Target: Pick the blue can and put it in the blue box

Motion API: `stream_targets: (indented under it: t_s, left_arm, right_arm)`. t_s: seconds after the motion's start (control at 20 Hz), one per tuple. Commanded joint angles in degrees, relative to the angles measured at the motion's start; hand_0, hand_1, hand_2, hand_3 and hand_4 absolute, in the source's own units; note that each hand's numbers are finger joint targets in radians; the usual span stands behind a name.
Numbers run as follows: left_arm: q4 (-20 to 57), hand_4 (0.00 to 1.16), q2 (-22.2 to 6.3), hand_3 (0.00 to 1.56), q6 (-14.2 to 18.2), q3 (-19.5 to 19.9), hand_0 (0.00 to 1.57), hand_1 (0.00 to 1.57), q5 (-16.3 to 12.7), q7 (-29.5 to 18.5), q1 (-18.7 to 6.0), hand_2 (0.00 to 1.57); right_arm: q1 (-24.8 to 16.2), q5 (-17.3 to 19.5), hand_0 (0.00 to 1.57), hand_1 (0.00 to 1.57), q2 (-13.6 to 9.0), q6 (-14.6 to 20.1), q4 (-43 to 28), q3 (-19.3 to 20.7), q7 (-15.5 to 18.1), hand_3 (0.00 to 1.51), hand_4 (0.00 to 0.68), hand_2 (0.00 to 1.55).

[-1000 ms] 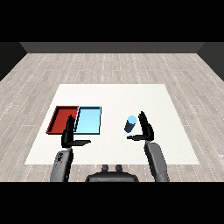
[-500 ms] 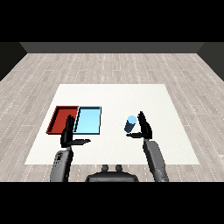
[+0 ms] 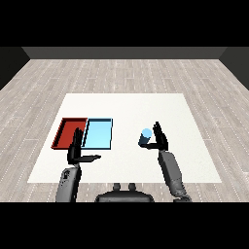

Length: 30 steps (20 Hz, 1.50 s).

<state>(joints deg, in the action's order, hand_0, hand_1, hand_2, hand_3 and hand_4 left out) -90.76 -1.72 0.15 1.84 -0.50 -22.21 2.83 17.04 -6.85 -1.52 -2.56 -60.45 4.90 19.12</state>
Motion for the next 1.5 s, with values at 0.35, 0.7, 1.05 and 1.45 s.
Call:
stream_targets:
  t_s: [0.35,0.7,1.05,1.45]
  left_arm:
    - [2.5,0.0,1.2,0.0,3.2,-0.3,0.0,0.0,2.3,-1.2,-2.3,0.0]
    - [3.1,0.0,-0.9,0.0,-0.2,2.1,0.0,0.0,-0.5,-2.9,-1.0,0.0]
    - [-0.2,0.0,-1.5,0.0,0.1,1.6,0.0,0.0,-0.3,2.9,-3.0,0.0]
    - [-5.8,0.0,0.3,0.0,2.2,-0.8,0.0,0.0,1.1,5.9,-0.1,0.0]
  right_arm:
    - [9.3,-2.2,0.0,0.0,1.1,1.1,15.5,2.8,4.8,0.0,0.0,0.0]
    - [12.4,-3.4,0.0,0.0,0.3,-1.3,22.9,3.6,8.7,0.0,0.0,0.0]
    - [10.6,-5.4,0.0,0.0,1.5,1.1,21.5,-0.7,8.6,0.0,0.0,0.0]
    - [10.9,-4.0,0.0,0.0,1.5,2.3,18.7,0.6,5.7,0.0,0.0,0.0]
